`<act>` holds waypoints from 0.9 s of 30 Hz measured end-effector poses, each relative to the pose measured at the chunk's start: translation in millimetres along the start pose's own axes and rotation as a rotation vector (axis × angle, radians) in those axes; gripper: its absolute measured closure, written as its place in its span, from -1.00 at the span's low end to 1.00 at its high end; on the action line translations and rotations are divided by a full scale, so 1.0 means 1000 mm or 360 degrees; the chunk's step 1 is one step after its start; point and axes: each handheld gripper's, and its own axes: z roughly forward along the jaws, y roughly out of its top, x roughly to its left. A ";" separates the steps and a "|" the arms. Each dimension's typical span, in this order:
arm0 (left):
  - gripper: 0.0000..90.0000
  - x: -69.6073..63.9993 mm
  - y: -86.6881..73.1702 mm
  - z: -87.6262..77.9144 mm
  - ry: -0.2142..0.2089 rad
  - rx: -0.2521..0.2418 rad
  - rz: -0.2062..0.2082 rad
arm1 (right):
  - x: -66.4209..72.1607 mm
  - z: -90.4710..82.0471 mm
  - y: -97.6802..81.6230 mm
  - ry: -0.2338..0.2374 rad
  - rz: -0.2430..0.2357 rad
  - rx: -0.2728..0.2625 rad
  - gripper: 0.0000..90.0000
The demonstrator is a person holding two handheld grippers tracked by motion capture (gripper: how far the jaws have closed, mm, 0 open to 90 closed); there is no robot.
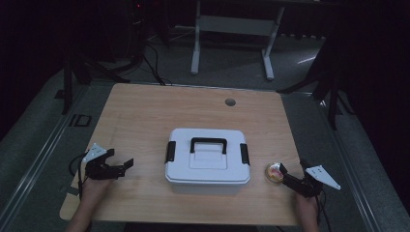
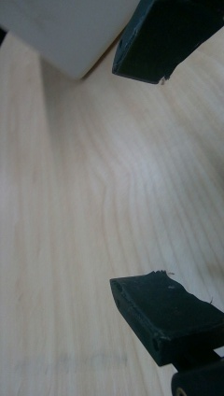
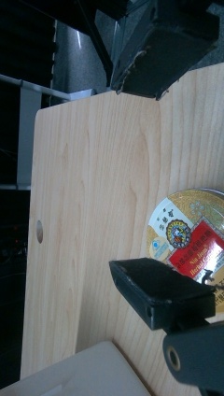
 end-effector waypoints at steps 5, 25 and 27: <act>-0.97 -0.003 0.005 0.003 -0.0108 0.0094 0.0107 | 0.000 0.000 0.000 -0.0004 0.0002 -0.0002 -0.74; -0.91 -0.018 0.052 -0.015 -0.0294 0.0639 0.0636 | 0.001 0.000 0.000 -0.0011 -0.0008 0.0009 -0.73; -0.91 -0.019 0.055 -0.016 -0.0291 0.0650 0.0655 | 0.001 0.000 0.000 -0.0012 -0.0008 0.0009 -0.73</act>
